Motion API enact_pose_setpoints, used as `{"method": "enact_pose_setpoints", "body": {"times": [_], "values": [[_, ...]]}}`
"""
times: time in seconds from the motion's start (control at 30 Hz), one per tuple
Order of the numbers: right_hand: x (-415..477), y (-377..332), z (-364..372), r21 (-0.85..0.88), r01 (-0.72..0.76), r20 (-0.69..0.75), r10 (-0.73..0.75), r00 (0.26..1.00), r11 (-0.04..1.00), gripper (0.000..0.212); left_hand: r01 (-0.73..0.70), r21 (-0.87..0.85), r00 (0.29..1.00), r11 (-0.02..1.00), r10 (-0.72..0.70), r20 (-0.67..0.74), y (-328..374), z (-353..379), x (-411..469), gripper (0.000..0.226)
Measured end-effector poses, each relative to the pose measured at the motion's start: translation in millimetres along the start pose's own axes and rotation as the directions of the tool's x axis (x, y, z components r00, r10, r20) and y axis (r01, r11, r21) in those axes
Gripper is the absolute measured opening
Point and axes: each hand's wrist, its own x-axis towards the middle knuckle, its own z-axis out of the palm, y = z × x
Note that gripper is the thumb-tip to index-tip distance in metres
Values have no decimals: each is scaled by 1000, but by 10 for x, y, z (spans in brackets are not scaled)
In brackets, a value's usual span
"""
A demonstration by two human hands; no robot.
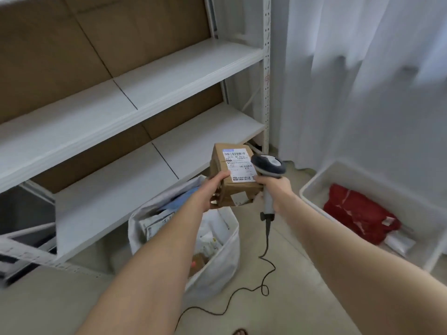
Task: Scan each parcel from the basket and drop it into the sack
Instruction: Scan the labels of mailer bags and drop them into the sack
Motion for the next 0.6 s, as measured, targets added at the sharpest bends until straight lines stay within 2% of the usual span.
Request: {"method": "enact_pose_setpoints", "body": {"times": [0.13, 0.2, 0.27, 0.33, 0.4, 0.5, 0.6], "values": [[-35, 301, 585, -53, -17, 87, 22, 996, 998, 17, 19, -2, 995, 1000, -19, -94, -259, -621, 14, 55], [-5, 451, 788, -77, -45, 104, 53, 993, 996, 28, 12, 2, 988, 1000, -11, -152, -388, -853, 44, 46], [45, 638, 1029, -91, -88, 102, 97, 990, 992, 33, 2, 26, 980, 1000, 4, -199, -545, -1111, 143, 56], [121, 852, 1228, -68, -128, 91, 134, 987, 989, 29, 18, 167, 976, 986, 19, -218, -719, -1364, 350, 71], [251, 1101, 1356, -23, -179, 43, 180, 983, 984, 17, 48, 343, 984, 938, 15, -179, -869, -1548, 573, 79], [467, 1461, 1408, 50, -267, -101, 270, 957, 963, 17, 8, 588, 997, 809, 37, -65, -1062, -1605, 968, 78], [691, 1816, 1334, 141, -292, -210, 316, 925, 946, 25, -51, 753, 997, 656, 72, 5, -1174, -1410, 1361, 75]]}}
